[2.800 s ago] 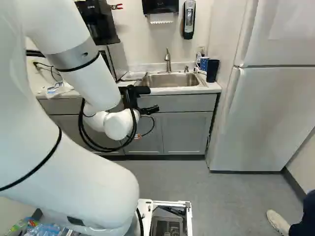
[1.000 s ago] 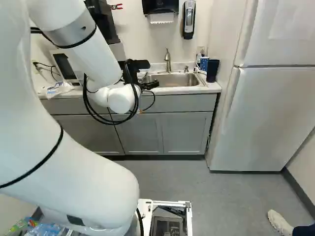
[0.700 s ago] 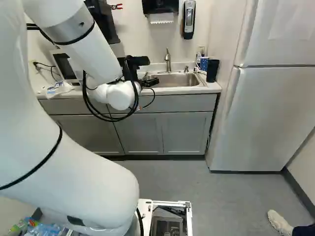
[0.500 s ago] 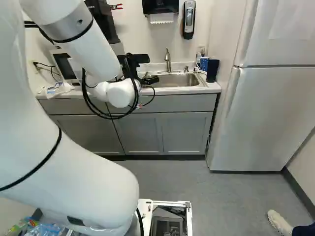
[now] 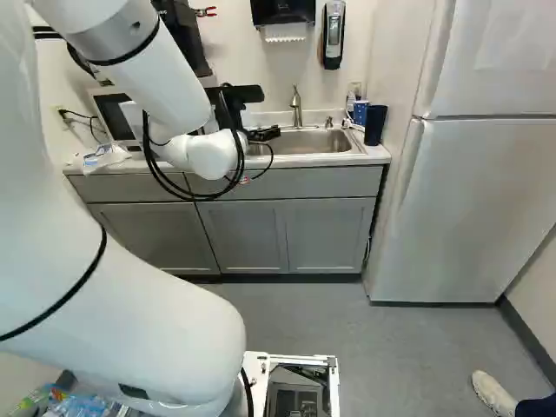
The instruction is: Rinse the cup and place it in the tray
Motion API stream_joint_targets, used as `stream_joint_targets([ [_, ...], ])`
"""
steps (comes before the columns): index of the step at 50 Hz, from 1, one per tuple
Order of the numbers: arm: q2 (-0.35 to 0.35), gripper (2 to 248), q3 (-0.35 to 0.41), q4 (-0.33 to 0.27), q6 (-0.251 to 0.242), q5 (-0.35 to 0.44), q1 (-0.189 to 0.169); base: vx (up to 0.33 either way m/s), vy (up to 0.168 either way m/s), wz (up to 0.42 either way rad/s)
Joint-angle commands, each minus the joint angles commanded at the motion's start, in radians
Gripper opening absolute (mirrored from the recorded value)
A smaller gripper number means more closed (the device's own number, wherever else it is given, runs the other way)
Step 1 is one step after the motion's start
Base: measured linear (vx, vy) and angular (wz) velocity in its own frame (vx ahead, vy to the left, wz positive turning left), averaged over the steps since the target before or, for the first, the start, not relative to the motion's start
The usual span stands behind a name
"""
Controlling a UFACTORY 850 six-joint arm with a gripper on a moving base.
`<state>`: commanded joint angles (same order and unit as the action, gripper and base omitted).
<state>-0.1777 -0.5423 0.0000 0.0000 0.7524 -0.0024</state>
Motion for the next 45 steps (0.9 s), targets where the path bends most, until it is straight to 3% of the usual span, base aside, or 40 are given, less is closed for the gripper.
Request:
stream_joint_targets([
  [45, -0.005, 247, -0.093, 0.0, 0.0, -0.073, 0.0, 0.0, 0.0, 0.0],
])
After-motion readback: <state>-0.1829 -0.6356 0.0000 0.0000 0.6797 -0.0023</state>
